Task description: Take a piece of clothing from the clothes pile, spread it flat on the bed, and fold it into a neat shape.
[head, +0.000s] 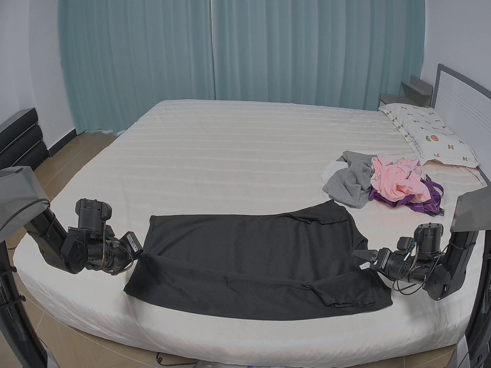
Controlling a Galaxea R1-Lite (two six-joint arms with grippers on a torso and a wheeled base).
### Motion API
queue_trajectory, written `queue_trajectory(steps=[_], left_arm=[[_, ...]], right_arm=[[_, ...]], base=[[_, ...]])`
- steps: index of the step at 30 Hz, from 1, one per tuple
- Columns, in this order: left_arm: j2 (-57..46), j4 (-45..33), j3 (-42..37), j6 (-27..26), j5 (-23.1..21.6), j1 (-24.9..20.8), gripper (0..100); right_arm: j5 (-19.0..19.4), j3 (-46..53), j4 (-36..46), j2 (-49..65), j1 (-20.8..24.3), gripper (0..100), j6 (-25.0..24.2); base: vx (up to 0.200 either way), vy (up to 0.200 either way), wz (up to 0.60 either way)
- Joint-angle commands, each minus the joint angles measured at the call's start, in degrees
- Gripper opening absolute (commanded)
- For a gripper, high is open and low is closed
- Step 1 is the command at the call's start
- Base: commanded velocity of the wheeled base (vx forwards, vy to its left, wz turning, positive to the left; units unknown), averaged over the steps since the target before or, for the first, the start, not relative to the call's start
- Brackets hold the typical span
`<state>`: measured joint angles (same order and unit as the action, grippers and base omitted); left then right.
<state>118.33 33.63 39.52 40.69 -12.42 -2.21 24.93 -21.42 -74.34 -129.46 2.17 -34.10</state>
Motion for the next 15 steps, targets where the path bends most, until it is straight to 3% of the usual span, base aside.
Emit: queue_trajectory(steps=[1,14,15], left_arm=[[0.0,0.1,-0.2,0.0,-0.1,0.0,0],[0.0,0.0,-0.2,0.0,-0.1,-0.1,0],[0.0,0.0,-0.2,0.0,-0.1,-0.1,0]], right_arm=[[0.0,-1.1,0.0,-0.8,-0.2,100,0.1],[0.2,-0.3,-4.1,-7.6,-1.4,100,4.0],[0.0,-0.1,-4.3,-7.8,-1.4,0,4.0]], base=[[0.0,0.0,0.0],[0.0,0.0,0.0],[0.0,0.0,0.0]])
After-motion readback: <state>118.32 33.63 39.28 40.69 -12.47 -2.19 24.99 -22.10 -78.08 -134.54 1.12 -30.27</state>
